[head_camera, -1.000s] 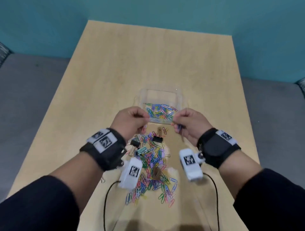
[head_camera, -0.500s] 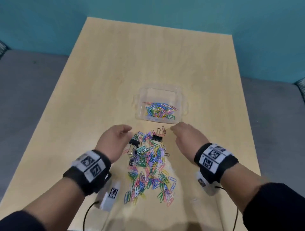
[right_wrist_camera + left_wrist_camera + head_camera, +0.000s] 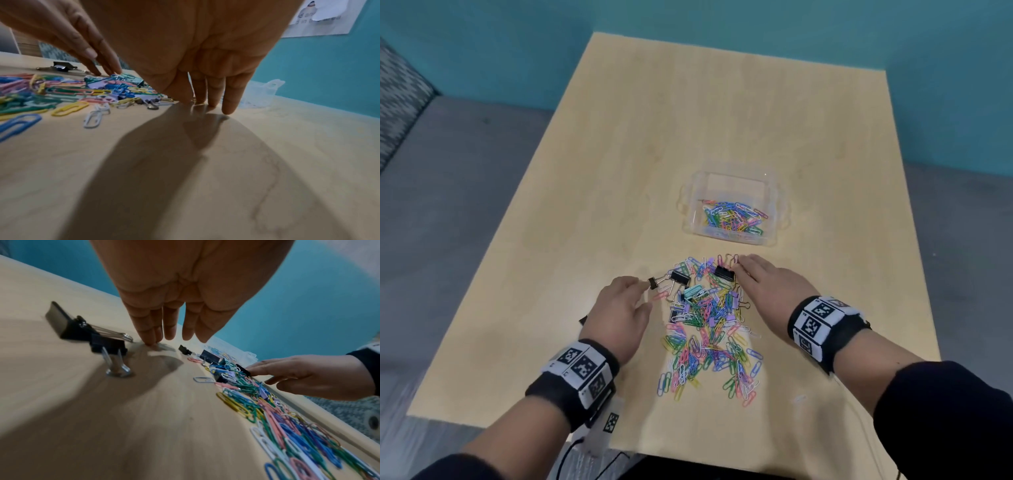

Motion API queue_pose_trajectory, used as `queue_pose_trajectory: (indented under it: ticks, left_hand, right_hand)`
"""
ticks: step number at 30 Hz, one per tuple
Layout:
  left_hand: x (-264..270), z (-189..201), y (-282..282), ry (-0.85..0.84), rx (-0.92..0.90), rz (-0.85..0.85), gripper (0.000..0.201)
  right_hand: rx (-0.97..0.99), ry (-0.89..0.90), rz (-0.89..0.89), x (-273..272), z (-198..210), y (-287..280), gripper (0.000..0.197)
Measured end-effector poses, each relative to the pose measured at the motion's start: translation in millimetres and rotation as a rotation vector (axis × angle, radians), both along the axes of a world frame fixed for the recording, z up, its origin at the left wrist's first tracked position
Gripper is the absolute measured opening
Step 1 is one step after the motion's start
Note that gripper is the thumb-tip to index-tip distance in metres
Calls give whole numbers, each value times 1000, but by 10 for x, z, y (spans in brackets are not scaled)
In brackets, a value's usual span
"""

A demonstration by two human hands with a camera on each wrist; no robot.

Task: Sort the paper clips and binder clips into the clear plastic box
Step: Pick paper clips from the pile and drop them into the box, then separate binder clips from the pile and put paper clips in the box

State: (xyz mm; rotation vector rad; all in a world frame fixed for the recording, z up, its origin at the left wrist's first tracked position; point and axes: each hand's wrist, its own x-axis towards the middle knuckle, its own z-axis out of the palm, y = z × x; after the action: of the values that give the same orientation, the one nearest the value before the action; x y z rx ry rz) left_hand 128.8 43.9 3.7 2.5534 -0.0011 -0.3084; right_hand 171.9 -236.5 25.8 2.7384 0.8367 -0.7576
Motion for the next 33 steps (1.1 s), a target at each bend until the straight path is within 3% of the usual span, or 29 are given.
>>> queue_pose_trajectory:
  ticks: [4, 8, 11, 21, 25, 33]
  left_hand:
    - [-15, 37, 7, -59, 68, -61, 36]
    - [-100, 57, -135, -233, 196, -391, 37]
    - [-164, -25, -174, -229, 251, -500, 46]
    - [-317, -114, 45, -196, 369, -485, 27]
    - [-297, -130, 28, -183, 375, -552, 42]
    - [-82, -219, -53, -122, 416, -571, 40]
  right_hand:
    - [-99, -8, 5, -98, 39, 27, 74]
    - [-154, -26, -38, -214, 5, 36, 79]
    - [-171, -29, -73, -333, 15, 28, 82]
    - [-109, -3, -171, -936, 29, 80, 67]
    - [-18, -7, -279, -1164, -62, 141, 68]
    - [79, -34, -291, -1237, -181, 88, 71]
